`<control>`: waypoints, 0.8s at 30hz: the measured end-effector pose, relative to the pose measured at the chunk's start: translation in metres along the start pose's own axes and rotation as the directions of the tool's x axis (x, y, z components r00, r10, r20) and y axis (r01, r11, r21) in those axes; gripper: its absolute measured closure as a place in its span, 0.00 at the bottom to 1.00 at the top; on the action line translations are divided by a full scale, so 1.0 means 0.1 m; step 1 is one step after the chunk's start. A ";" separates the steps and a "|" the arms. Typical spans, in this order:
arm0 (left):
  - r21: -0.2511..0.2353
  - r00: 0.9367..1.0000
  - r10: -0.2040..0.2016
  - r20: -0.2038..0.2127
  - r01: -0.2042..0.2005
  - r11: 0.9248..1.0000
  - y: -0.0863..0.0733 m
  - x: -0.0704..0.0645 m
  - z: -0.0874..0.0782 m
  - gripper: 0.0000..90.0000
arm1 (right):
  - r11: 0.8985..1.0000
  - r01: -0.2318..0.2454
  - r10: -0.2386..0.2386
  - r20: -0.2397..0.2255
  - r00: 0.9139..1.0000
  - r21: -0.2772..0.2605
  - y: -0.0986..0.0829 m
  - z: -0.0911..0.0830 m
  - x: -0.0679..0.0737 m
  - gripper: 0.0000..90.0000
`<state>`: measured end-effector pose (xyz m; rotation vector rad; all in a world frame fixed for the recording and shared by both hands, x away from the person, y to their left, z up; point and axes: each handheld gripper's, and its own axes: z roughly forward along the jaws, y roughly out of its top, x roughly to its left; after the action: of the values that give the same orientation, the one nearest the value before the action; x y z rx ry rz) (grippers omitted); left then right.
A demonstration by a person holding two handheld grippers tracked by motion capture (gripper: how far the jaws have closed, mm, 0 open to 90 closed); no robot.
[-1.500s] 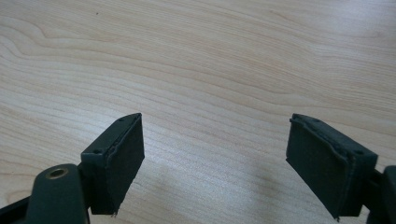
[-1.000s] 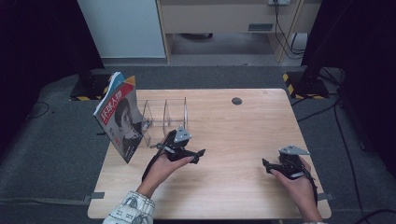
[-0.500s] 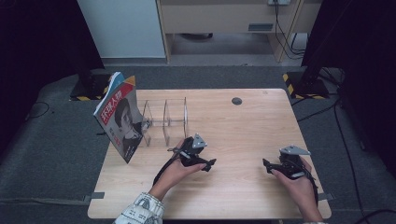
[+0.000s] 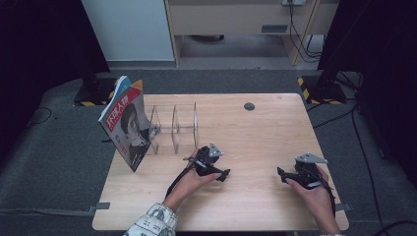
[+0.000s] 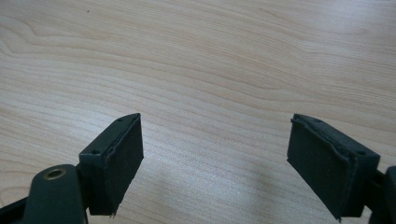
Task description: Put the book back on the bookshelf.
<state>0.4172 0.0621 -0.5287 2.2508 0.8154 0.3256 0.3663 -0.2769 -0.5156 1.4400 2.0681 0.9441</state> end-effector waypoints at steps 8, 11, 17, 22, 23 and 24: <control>0.000 1.000 0.002 -0.005 -0.002 1.000 -0.04 0.00 0.06 0.04 | 1.000 0.003 -0.003 0.001 1.000 -0.001 0.00 0.00 0.00 0.21; -0.008 1.000 0.003 -0.008 -0.003 1.000 -0.06 0.00 0.07 0.03 | 1.000 0.001 -0.001 -0.002 1.000 0.003 0.00 0.00 0.00 0.20; -0.007 1.000 -0.001 -0.010 0.001 1.000 -0.06 0.00 0.07 0.03 | 1.000 0.001 -0.001 -0.006 1.000 0.015 -0.01 0.01 0.00 0.19; -0.007 1.000 -0.002 -0.009 0.002 1.000 -0.06 0.00 0.07 0.03 | 1.000 -0.008 0.009 -0.004 1.000 0.027 -0.02 0.04 0.01 0.17; -0.007 1.000 -0.002 -0.010 0.002 1.000 -0.06 0.00 0.07 0.03 | 1.000 -0.011 0.012 -0.005 1.000 0.027 -0.02 0.04 0.01 0.16; -0.007 1.000 -0.002 -0.010 0.002 1.000 -0.06 0.00 0.07 0.03 | 1.000 -0.012 0.012 -0.004 1.000 0.029 -0.02 0.05 0.00 0.15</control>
<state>0.4174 0.0617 -0.5375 2.2435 0.8204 0.3383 0.3683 -0.2756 -0.5204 1.4678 2.0865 0.9266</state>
